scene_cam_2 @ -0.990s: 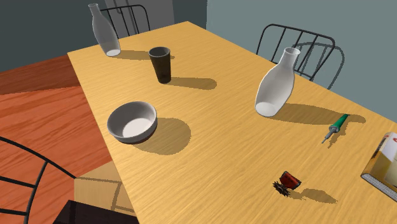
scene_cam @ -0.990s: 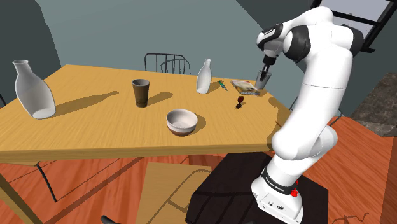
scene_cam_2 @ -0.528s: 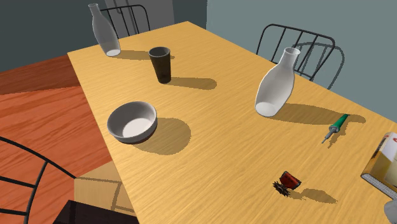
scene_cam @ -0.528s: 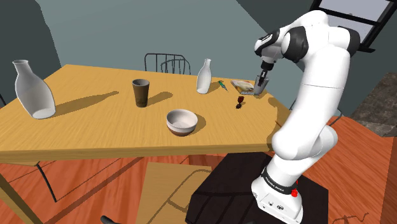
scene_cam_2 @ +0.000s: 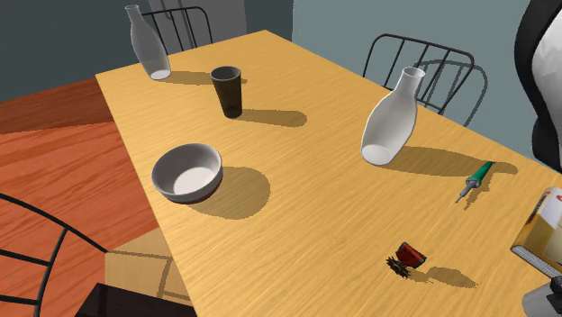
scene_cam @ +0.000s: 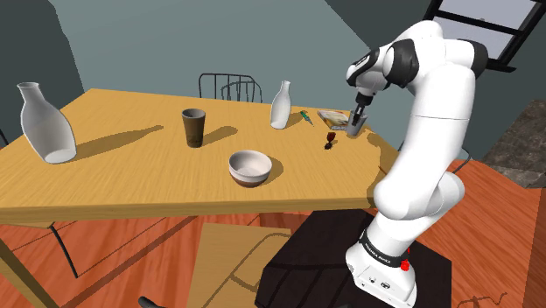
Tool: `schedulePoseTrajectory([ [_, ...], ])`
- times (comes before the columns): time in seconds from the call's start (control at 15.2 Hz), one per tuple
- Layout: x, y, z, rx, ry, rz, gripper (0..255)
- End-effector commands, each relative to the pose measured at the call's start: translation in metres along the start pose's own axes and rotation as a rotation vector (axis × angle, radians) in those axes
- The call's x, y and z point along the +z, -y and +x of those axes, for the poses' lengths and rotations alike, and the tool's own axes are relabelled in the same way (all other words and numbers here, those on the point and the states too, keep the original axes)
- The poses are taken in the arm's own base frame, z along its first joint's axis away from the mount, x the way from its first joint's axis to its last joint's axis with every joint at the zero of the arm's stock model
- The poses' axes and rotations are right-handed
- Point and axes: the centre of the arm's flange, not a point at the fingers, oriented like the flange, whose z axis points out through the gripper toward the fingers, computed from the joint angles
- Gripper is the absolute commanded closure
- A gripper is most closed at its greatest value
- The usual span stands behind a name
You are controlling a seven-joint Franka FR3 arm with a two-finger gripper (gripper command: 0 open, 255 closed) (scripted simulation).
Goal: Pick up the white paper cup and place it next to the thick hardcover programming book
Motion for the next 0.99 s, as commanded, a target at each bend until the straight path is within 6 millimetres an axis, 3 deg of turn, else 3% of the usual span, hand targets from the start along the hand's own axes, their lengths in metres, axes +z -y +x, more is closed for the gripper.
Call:
schedulePoseTrajectory([
  [0.0, 0.010, 0.002, 0.000, 0.000, 0.000, -0.001, 255],
  [0.26, 0.032, 0.004, 0.000, 0.000, 0.000, -0.001, 255],
  [0.73, 0.032, 0.004, 0.000, 0.000, 0.000, -0.001, 255],
  [0.79, 0.032, 0.004, 0.000, 0.000, 0.000, -0.001, 0],
  [0.92, 0.032, 0.004, 0.000, 0.000, 0.000, -0.001, 0],
])
